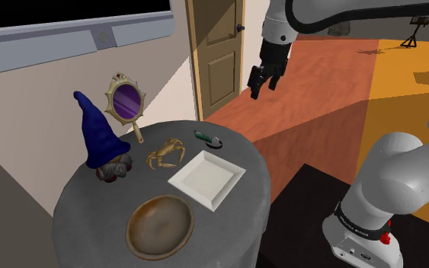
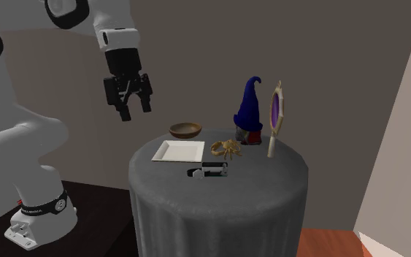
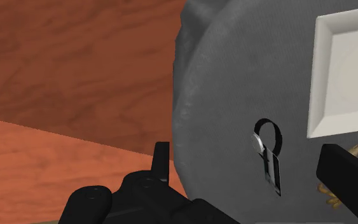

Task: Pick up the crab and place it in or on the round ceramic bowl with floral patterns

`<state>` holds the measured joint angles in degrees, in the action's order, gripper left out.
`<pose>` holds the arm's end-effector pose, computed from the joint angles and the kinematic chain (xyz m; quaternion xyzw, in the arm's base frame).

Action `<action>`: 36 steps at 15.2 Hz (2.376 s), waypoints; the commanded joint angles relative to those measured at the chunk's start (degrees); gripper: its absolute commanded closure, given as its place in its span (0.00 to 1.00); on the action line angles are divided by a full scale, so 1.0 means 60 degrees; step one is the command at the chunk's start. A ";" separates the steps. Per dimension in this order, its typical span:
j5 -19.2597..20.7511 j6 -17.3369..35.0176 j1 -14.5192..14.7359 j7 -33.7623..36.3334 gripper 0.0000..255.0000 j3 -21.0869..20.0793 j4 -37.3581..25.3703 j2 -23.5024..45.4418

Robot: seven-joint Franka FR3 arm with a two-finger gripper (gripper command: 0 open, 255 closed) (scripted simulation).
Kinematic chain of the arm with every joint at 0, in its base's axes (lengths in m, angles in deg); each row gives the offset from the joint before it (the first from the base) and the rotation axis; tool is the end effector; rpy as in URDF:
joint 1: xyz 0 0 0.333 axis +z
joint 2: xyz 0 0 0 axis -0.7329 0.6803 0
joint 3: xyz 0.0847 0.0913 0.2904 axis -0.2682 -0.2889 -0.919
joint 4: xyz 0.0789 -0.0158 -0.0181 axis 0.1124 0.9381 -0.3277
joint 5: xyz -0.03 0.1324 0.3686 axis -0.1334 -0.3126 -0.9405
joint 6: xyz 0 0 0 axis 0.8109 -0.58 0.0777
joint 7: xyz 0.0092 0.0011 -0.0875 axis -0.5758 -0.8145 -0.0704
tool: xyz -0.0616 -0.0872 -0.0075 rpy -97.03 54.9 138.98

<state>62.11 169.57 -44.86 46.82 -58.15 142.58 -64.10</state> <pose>0.3472 0.0273 0.5914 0.9961 -0.0307 0.0817 0.0089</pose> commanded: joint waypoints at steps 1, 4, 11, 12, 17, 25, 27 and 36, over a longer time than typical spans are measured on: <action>-0.0215 0.0450 0.0122 0.0420 0.00 -0.0324 0.0070 0.0348; -0.0468 0.1081 0.0273 0.0968 0.00 -0.0762 0.0077 0.0932; -0.0805 0.2493 0.0536 0.2252 0.00 -0.1773 -0.0337 0.2624; -0.0815 0.2680 0.0559 0.2439 0.00 -0.1918 -0.0445 0.2897; -0.0668 0.3525 0.0657 0.3436 0.00 -0.2606 -0.1168 0.4366; 0.0329 0.4432 0.0932 0.5259 0.00 -0.3442 -0.2958 0.7017; 0.0691 0.4545 0.1090 0.5731 0.00 -0.3545 -0.3535 0.7725; 0.1333 0.5296 0.1342 0.6310 0.00 -0.3490 -0.3846 0.8862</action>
<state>69.73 200.89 -36.92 84.43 -79.18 119.67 -11.58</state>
